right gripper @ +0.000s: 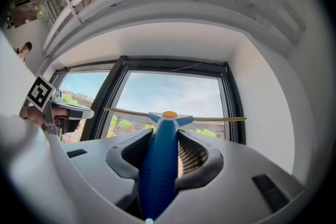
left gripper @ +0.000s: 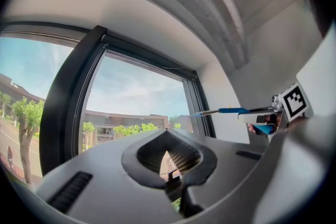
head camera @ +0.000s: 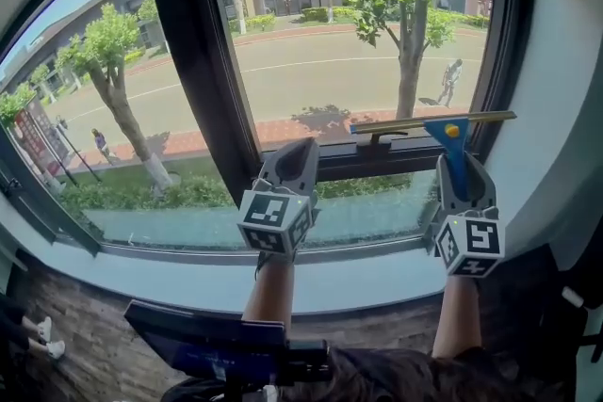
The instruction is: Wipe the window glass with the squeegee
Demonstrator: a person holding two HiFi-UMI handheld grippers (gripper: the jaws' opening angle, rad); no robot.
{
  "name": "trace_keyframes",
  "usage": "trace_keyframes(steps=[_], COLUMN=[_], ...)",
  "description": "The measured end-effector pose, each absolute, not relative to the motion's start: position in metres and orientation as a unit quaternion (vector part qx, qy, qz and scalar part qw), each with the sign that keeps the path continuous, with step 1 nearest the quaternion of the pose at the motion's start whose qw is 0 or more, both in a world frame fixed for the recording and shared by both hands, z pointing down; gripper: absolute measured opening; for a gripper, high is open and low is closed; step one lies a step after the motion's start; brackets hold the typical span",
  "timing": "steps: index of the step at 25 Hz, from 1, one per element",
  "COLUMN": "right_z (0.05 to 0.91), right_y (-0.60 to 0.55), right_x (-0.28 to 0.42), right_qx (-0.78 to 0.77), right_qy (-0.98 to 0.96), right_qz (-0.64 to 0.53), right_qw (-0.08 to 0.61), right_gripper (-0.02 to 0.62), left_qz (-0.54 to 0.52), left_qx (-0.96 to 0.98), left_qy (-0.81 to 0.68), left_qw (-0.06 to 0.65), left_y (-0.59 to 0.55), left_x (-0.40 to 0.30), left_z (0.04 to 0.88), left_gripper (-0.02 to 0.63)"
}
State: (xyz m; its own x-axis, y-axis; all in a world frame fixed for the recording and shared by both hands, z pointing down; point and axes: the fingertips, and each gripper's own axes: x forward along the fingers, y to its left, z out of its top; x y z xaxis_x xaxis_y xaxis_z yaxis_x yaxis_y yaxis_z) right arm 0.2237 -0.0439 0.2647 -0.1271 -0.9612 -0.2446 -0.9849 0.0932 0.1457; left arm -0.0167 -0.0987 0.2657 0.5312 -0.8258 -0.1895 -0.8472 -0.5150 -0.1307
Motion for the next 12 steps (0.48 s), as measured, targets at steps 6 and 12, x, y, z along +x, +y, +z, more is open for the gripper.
trace_keyframes(steps=[6,12], right_z=[0.245,0.245], right_y=[-0.066,-0.097], right_x=[0.217,0.222], right_qx=[-0.673,-0.681], right_qy=[0.724,0.717], right_qz=[0.144,0.134], right_qw=[0.046,0.060], right_gripper=[0.141,0.141], left_qz=[0.055,0.044], left_qx=[-0.877,-0.876], left_qy=[0.466,0.463], left_qw=[0.105,0.125], left_y=[-0.129,-0.160], left_x=[-0.023,-0.016], left_z=[0.250,0.246], left_gripper=[0.002,0.002])
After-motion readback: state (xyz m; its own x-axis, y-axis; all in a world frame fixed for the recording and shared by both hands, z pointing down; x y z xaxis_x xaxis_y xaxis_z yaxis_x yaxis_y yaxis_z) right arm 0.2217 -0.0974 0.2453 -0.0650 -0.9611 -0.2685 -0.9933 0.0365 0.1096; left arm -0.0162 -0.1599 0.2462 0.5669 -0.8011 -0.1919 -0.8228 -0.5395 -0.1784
